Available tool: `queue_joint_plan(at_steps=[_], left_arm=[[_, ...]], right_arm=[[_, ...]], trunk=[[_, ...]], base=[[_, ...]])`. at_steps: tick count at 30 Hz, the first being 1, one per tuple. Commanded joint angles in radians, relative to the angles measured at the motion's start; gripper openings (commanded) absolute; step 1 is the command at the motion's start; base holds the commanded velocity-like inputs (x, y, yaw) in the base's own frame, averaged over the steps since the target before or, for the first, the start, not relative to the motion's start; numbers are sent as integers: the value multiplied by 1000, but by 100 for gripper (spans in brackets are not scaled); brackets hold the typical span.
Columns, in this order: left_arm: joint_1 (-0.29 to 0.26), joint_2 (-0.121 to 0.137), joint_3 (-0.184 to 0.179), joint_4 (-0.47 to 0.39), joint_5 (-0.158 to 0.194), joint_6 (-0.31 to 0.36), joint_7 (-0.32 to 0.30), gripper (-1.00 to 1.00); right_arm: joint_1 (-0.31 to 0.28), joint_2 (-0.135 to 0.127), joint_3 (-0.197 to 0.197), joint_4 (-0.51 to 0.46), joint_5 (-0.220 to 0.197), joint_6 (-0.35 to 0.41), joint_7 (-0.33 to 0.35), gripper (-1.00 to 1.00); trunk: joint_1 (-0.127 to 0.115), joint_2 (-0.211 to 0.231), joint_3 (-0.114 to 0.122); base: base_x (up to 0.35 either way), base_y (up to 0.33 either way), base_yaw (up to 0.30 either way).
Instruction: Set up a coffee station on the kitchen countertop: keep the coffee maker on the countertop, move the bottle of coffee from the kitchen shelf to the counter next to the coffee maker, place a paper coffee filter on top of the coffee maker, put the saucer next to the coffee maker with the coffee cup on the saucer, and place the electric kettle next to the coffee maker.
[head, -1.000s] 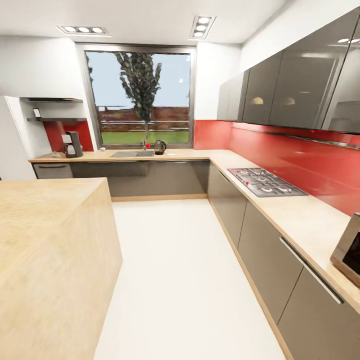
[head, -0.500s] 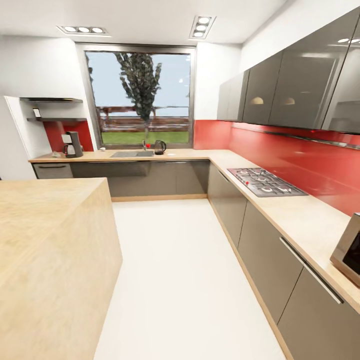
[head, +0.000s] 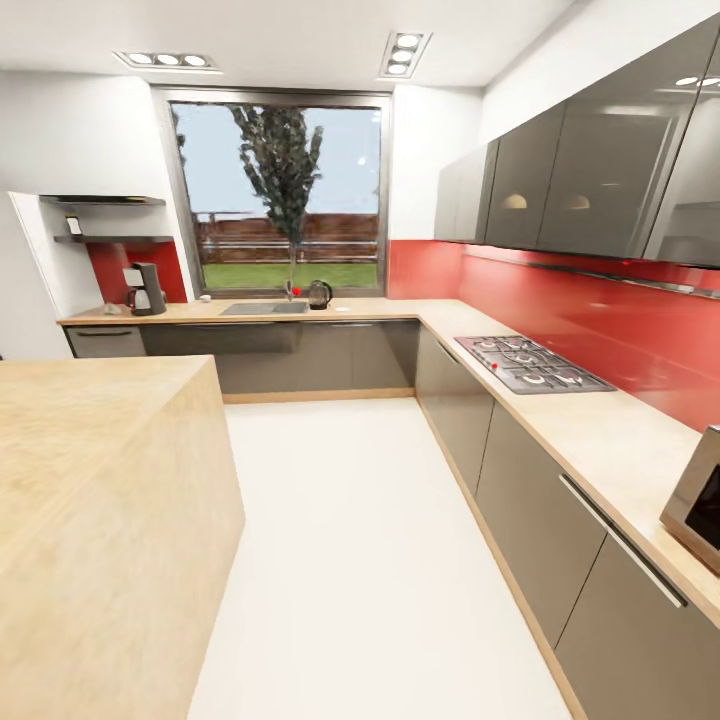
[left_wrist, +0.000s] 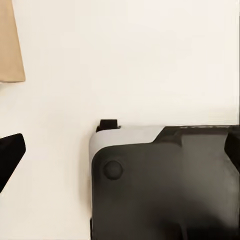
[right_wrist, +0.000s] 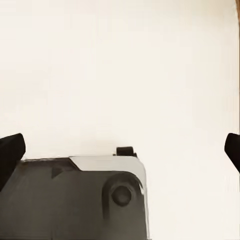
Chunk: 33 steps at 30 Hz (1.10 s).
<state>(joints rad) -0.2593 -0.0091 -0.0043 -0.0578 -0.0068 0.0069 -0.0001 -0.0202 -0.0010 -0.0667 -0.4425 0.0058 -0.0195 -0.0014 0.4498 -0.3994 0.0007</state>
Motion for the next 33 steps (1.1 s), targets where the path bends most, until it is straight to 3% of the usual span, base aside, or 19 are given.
queue_joint_plan(at_steps=[1, 4, 8, 12, 15, 18, 20, 22, 33], left_arm=[[-6, 0, 0, -17, 1, 2, -1, 100], [-13, 0, 0, -69, 6, 5, 1, 100], [-16, 6, 0, -104, 8, -4, 3, 100], [-17, 9, -1, -165, 1, -10, 2, 100], [-10, 10, -6, -186, -3, -24, 7, 100], [-4, 12, -7, -189, -4, -76, 8, 100], [2, 14, -7, -182, -5, -173, 8, 100], [4, 13, -6, -177, -5, -192, 8, 100], [3, 22, 2, -175, -5, -213, 9, 100]], right_arm=[[0, 0, -2, -41, 0, -2, 0, 100], [0, 0, -3, -137, 0, -4, 0, 100], [0, 0, -2, -187, -1, -41, 2, 100], [0, -1, 0, -161, 3, -121, 4, 100], [0, -3, -1, -150, 4, -137, 4, 100], [0, -16, -2, -147, 5, -141, 3, 100], [0, -41, -1, -139, 5, -143, 3, 100], [0, -45, 0, -113, 5, -143, 4, 100], [0, -45, 1, -71, 3, -145, 6, 100]], trunk=[[0, -1, -1], [0, -1, -1], [0, -1, -1], [0, -1, -1], [0, -1, -1], [0, -1, -1], [0, -1, -1], [0, -1, -1], [0, -1, -1]], base=[[0, 0, 0], [0, 0, 0], [0, 0, 0], [0, 0, 0], [0, 0, 0], [0, 0, 0], [79, 0, 0], [256, 0, 0], [329, 0, 0]])
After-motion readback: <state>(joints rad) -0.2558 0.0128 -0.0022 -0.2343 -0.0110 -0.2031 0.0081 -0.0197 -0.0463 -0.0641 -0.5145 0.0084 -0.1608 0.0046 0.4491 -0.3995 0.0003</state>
